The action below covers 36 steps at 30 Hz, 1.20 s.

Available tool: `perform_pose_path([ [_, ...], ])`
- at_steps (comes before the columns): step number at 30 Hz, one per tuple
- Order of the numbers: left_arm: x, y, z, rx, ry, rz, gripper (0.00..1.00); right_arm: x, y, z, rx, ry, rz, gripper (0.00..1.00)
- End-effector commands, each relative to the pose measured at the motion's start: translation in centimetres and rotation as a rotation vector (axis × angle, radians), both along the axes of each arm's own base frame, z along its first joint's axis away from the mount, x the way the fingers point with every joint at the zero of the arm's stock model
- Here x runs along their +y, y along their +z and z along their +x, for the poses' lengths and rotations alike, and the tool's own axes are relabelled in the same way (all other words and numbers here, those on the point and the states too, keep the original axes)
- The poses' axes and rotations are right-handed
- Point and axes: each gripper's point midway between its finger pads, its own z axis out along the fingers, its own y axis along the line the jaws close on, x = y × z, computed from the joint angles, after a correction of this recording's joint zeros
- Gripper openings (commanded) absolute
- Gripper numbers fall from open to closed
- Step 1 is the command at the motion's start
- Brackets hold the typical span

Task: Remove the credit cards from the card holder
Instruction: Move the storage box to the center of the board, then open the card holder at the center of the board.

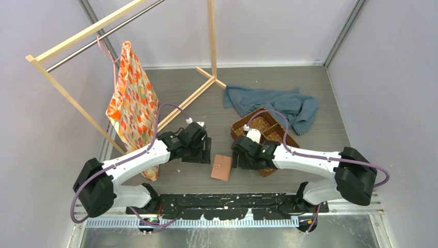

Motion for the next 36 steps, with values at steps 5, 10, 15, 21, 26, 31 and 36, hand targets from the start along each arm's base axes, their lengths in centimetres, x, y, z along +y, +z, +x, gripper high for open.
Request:
perform_pose_path([
  [5, -1.8, 0.3, 0.7, -0.011, -0.022, -0.046, 0.68, -3.8, -0.5, 4.9, -0.069, -0.123, -0.038, 0.72],
  [10, -2.8, 0.0, 0.5, -0.013, -0.046, -0.038, 0.67, -3.8, 0.3, 5.9, -0.06, -0.131, 0.005, 0.71],
  [15, -3.9, 0.4, 0.5, -0.051, -0.075, 0.001, 0.65, -1.2, 0.9, 4.3, -0.032, -0.154, 0.164, 0.68],
  [21, -6.4, 0.0, -0.4, -0.066, -0.119, 0.035, 0.57, 1.4, 0.3, 2.7, -0.021, -0.191, 0.238, 0.65],
  [26, -7.7, -0.3, -0.6, -0.067, -0.117, 0.026, 0.52, 2.4, -1.1, 2.3, 0.021, -0.222, 0.311, 0.65],
  [31, -8.1, -1.1, -0.4, -0.078, -0.116, 0.039, 0.44, 2.0, -1.4, 2.2, 0.022, -0.238, 0.306, 0.65],
  [36, -8.8, -1.8, -0.3, -0.079, -0.136, 0.056, 0.43, 1.6, -1.7, 2.0, 0.029, -0.251, 0.302, 0.65],
])
